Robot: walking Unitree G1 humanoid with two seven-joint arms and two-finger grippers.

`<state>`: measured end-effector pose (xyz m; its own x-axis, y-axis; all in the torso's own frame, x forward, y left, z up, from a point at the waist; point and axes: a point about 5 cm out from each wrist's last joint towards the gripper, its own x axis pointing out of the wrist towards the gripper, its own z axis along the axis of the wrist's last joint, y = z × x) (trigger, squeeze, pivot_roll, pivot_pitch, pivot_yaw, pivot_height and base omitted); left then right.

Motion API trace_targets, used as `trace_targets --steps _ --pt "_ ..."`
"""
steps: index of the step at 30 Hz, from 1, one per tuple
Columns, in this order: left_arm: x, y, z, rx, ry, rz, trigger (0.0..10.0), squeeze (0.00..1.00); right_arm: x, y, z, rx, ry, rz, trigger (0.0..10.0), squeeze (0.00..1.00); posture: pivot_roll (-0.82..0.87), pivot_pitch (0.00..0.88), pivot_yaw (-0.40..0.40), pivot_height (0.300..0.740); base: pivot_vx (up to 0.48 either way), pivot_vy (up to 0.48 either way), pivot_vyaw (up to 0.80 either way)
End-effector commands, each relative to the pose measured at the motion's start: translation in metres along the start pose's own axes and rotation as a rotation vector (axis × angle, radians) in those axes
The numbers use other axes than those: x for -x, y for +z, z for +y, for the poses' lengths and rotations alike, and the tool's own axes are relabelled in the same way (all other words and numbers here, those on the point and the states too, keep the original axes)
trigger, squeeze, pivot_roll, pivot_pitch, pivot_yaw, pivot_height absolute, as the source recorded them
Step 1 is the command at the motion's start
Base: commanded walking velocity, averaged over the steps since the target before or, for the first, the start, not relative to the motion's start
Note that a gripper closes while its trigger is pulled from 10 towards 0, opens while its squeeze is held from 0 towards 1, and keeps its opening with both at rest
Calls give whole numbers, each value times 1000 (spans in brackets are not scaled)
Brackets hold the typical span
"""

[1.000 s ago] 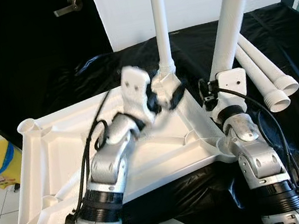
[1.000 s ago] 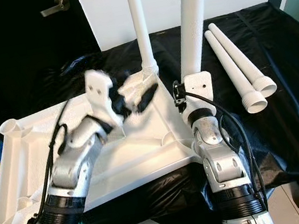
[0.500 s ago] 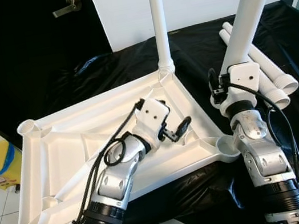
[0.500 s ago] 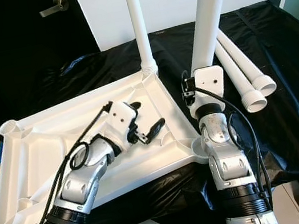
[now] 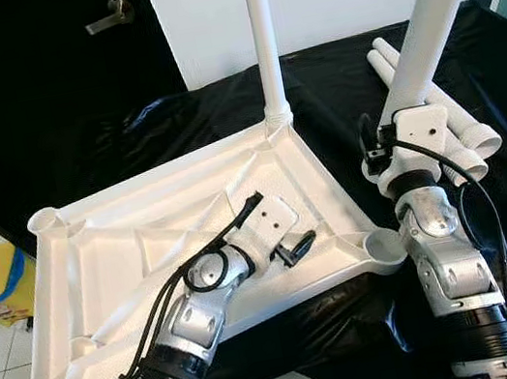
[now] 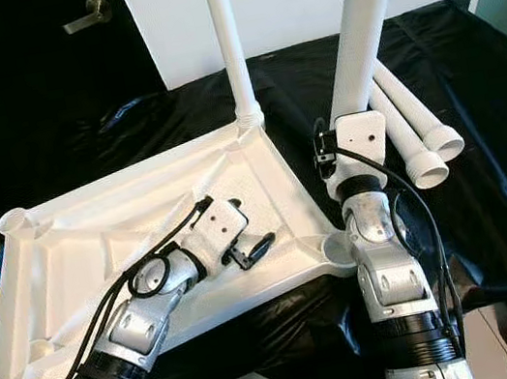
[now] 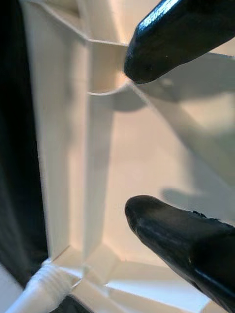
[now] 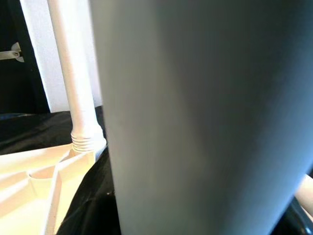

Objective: Building children table

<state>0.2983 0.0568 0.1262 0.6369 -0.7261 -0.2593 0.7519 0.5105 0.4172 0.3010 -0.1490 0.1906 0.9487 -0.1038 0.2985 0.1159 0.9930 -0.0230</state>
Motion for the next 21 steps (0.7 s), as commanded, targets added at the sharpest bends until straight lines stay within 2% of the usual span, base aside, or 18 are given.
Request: trace_targets --steps 1,11,14,15,17,18,19,21 --pt "1 -10 -2 -28 1 52 10000 0 1 1 3 -7 5 -11 10000 0 -156 54 101 740 0 0 0" --pt "-1 -20 3 -134 12 132 10000 0 3 -1 2 -10 -1 -5 10000 0 -168 63 108 740 0 0 0" --pt "1 -29 16 -195 66 204 10000 0 4 0 0 -8 -7 -4 10000 0 -181 67 110 740 0 0 0" --pt "1 -29 16 -195 66 204 10000 0 4 0 0 -8 -7 -4 10000 0 -181 67 110 740 0 0 0" --pt "4 -37 29 -224 116 267 10000 0 5 0 -2 -5 -12 -3 10000 0 -186 69 112 740 0 0 0" --pt "4 -37 29 -224 116 267 10000 0 5 0 -2 -5 -12 -3 10000 0 -186 69 112 740 0 0 0" --pt "8 -42 39 -247 144 298 10000 0 6 0 -3 -3 -15 -3 10000 0 -188 70 114 740 0 0 0" --pt "11 -45 47 -260 167 322 10000 0 6 0 -3 -2 -17 -4 10000 0 -189 70 116 740 0 0 0"
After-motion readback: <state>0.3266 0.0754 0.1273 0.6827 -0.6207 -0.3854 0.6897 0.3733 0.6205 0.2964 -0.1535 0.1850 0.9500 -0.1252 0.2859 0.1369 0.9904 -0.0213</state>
